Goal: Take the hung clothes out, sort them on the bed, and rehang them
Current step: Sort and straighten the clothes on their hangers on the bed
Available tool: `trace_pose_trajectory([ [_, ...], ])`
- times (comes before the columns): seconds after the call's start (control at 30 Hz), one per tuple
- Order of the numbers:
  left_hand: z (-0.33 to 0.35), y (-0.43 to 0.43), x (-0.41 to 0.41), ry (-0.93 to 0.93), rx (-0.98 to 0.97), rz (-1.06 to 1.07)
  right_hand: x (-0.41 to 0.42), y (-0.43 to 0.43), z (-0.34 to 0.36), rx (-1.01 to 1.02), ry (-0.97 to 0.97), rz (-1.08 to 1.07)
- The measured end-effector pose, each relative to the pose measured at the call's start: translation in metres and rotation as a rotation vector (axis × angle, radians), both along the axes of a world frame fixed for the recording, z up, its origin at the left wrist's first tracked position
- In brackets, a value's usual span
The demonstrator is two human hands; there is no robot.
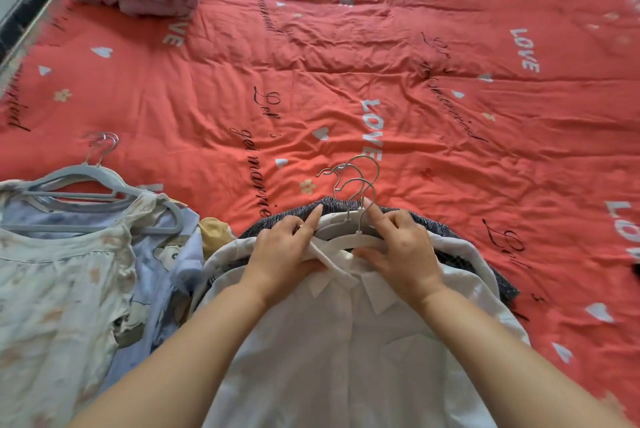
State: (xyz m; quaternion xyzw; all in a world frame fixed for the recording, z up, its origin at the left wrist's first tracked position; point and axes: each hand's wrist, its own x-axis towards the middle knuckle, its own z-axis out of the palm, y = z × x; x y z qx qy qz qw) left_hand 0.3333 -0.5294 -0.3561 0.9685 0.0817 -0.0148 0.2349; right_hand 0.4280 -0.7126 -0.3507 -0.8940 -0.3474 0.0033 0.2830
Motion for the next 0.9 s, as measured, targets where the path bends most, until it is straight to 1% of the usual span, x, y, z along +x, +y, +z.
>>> trace_pose_trajectory([
  [0.17,0.055,-0.014,-0.014,-0.145,-0.009,-0.07,-0.021,-0.022,0.059,0.03,-0.088,-0.032],
  [0.43,0.165,-0.073,-0.053,-0.228,-0.054,-0.233,-0.09,-0.096,0.175,0.026,-0.199,-0.157],
  [0.6,0.233,-0.144,-0.08,-0.213,0.003,-0.297,-0.134,-0.168,0.226,0.057,-0.169,-0.274],
  [0.67,0.256,-0.175,-0.09,-0.219,0.056,-0.326,-0.153,-0.2,0.242,0.062,-0.197,-0.3],
  [0.8,0.291,-0.245,-0.116,-0.257,0.093,-0.36,-0.191,-0.27,0.272,0.097,-0.254,-0.364],
  [0.9,0.317,-0.306,-0.141,-0.325,0.072,-0.376,-0.221,-0.332,0.298,0.106,-0.305,-0.402],
])
